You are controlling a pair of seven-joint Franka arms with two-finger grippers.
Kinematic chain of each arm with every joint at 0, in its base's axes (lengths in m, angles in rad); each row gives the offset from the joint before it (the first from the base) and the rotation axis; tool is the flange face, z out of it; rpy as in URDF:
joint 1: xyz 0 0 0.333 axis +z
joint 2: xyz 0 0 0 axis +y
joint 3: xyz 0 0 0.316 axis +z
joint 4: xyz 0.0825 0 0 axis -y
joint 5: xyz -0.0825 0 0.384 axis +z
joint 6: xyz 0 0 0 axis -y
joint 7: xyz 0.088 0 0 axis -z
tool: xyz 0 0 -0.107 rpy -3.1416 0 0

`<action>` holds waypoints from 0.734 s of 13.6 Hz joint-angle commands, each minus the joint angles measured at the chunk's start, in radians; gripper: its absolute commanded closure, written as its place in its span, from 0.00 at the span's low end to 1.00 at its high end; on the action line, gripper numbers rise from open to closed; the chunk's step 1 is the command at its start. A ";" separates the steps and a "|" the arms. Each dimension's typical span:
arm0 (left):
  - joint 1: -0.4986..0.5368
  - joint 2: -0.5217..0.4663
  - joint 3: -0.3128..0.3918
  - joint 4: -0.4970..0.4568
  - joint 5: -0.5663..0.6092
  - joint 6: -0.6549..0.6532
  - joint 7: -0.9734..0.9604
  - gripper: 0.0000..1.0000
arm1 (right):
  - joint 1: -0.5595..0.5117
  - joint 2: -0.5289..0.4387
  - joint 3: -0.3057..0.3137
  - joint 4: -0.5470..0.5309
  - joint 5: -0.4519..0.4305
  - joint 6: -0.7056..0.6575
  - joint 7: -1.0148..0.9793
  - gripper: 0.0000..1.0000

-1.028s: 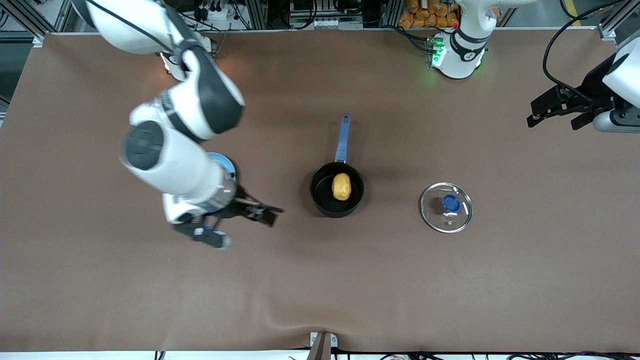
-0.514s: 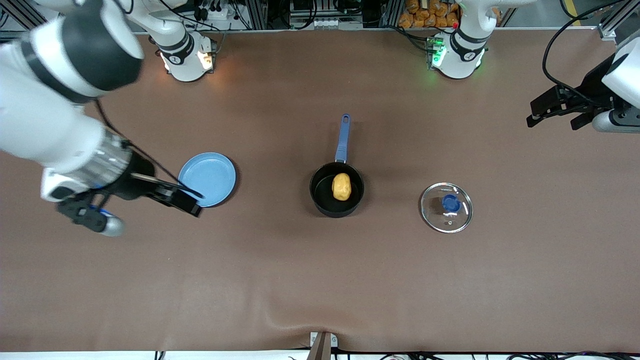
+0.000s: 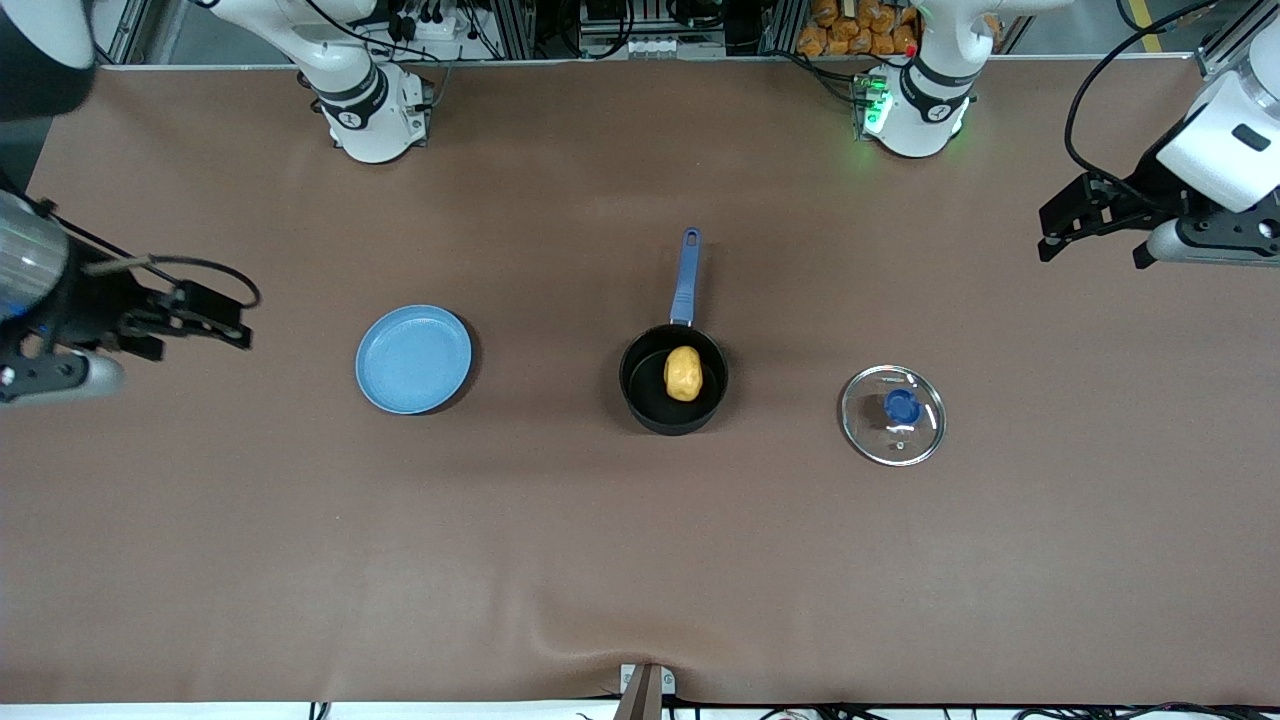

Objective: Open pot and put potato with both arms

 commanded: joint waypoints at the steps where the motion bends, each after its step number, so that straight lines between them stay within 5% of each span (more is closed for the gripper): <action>1: 0.023 -0.007 -0.001 -0.006 0.006 0.012 -0.007 0.00 | 0.019 -0.167 -0.037 -0.205 -0.054 0.025 -0.056 0.00; 4: 0.025 -0.008 -0.003 -0.006 0.001 0.011 -0.063 0.00 | 0.012 -0.330 -0.038 -0.445 -0.062 0.100 -0.101 0.00; 10: 0.026 -0.008 0.000 -0.004 0.001 0.008 -0.024 0.00 | -0.004 -0.393 -0.059 -0.500 -0.072 0.086 -0.252 0.00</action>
